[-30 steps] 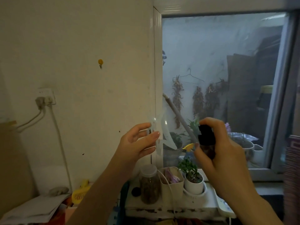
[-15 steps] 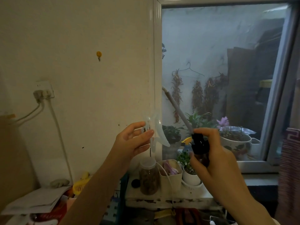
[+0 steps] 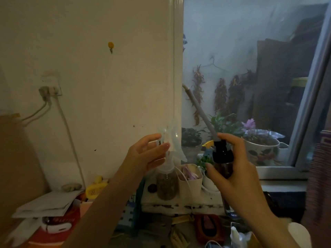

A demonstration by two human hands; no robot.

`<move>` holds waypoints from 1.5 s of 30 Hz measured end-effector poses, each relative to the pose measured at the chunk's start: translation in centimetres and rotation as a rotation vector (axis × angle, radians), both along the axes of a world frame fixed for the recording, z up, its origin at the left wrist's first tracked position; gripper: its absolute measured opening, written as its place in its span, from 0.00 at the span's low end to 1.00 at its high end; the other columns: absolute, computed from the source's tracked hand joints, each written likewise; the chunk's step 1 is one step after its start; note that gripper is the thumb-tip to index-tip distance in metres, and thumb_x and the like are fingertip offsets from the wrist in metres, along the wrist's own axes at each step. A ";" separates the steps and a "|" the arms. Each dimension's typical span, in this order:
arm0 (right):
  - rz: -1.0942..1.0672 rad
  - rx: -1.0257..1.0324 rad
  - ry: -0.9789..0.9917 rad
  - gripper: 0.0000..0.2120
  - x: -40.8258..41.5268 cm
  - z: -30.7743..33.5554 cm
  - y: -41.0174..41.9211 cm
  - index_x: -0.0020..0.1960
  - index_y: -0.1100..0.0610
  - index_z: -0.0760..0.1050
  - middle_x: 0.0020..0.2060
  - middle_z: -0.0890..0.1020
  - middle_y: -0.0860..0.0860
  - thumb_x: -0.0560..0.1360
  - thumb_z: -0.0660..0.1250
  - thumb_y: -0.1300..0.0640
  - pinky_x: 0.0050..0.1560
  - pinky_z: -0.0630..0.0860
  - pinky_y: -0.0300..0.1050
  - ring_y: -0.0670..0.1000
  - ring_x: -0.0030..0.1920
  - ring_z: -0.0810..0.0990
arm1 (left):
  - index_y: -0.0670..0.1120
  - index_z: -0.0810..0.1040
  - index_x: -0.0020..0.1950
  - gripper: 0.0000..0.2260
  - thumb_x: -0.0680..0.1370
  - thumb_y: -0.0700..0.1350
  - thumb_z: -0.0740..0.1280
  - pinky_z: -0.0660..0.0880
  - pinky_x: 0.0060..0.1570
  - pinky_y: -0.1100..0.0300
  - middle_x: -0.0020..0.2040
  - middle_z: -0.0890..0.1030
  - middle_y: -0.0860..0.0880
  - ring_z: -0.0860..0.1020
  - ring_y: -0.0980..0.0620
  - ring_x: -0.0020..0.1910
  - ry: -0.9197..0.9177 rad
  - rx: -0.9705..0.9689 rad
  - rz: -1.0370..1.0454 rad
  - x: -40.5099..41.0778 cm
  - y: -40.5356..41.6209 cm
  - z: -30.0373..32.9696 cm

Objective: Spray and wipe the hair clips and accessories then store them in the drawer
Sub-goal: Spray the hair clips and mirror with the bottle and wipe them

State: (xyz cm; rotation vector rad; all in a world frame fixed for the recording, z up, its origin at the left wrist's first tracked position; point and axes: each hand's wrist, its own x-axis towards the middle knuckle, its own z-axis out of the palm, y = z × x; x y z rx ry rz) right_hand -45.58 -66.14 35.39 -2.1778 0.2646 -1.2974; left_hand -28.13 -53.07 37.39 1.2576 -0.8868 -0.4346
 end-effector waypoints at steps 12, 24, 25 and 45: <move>0.214 0.396 0.044 0.31 2.4 -8.8 1.9 0.64 0.39 0.64 0.54 0.78 0.40 0.65 0.73 0.48 0.52 0.74 0.29 0.38 0.55 0.77 | 0.47 0.77 0.57 0.18 0.68 0.43 0.70 0.80 0.40 0.62 0.48 0.85 0.49 0.84 0.49 0.47 0.251 0.146 -0.046 -1.3 1.7 -7.9; 0.212 0.579 0.258 0.29 3.5 -18.0 5.6 0.60 0.32 0.66 0.48 0.79 0.36 0.69 0.74 0.57 0.46 0.81 0.45 0.41 0.49 0.80 | 0.50 0.78 0.57 0.24 0.61 0.46 0.72 0.78 0.47 0.58 0.45 0.84 0.52 0.83 0.51 0.46 0.442 0.320 0.083 -1.8 5.5 -16.8; 0.215 0.608 0.290 0.29 3.7 -18.9 5.9 0.61 0.33 0.66 0.48 0.79 0.35 0.69 0.74 0.56 0.46 0.81 0.47 0.42 0.49 0.80 | 0.51 0.77 0.57 0.24 0.61 0.47 0.72 0.78 0.47 0.58 0.46 0.83 0.52 0.83 0.52 0.46 0.465 0.337 0.106 -1.7 5.9 -17.8; 0.201 0.782 0.777 0.31 9.4 -32.4 9.3 0.69 0.45 0.63 0.58 0.79 0.47 0.69 0.72 0.54 0.53 0.78 0.46 0.48 0.54 0.79 | 0.48 0.74 0.66 0.25 0.70 0.46 0.74 0.77 0.53 0.56 0.54 0.82 0.49 0.81 0.50 0.52 0.709 0.714 0.255 5.8 11.6 -34.1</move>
